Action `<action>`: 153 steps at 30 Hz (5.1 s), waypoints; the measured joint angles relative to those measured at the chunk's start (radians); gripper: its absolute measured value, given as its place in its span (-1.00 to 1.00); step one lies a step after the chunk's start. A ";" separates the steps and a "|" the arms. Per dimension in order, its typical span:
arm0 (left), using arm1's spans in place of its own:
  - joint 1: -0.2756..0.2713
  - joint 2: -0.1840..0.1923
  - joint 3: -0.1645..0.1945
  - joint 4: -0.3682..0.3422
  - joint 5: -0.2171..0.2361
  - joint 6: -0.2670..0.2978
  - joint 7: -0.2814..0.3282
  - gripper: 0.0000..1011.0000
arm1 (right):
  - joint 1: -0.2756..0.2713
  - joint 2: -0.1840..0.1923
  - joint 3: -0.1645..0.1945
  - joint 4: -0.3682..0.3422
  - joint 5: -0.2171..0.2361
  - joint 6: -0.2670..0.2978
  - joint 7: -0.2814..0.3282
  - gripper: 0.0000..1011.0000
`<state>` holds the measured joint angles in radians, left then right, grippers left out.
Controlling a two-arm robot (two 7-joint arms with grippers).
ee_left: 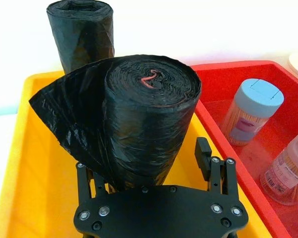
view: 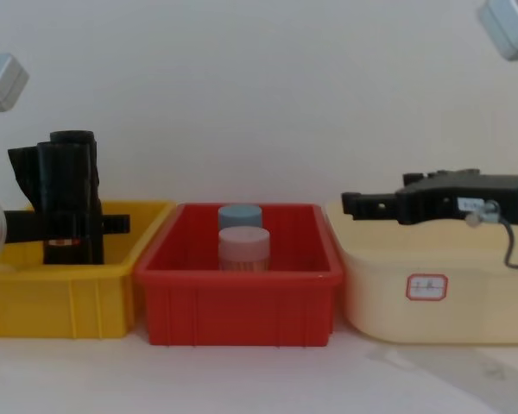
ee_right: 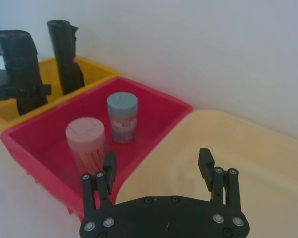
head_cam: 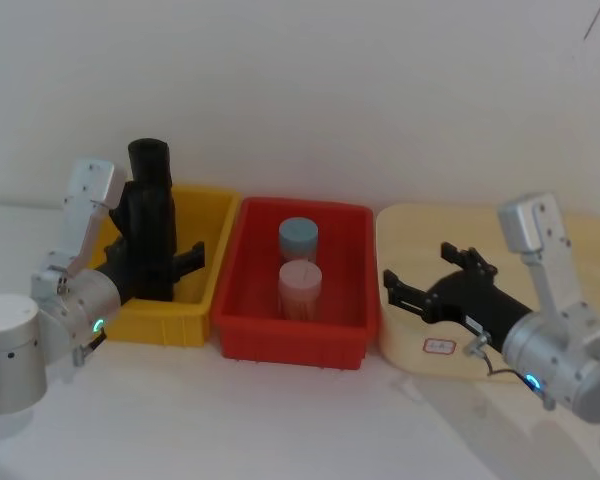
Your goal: Pick up the garbage bag with the one hand and transfer it to the other hand.
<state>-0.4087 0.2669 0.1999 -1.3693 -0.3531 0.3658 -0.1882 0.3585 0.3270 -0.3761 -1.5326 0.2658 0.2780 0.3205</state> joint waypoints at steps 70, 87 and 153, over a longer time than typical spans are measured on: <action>-0.002 -0.001 0.000 0.003 0.000 0.000 -0.002 0.98 | 0.257 -0.097 -0.176 0.193 0.041 0.188 0.121 0.98; -0.002 -0.001 0.000 0.003 0.000 0.000 -0.002 0.98 | 0.313 -0.151 -0.195 0.304 0.018 0.186 0.106 0.98; -0.002 -0.001 0.000 0.003 0.000 0.000 -0.002 0.98 | 0.365 -0.233 -0.197 0.490 -0.039 0.192 0.119 0.66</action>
<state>-0.4103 0.2660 0.2003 -1.3668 -0.3530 0.3659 -0.1901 0.7231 0.0944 -0.5729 -1.0422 0.2270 0.4697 0.4395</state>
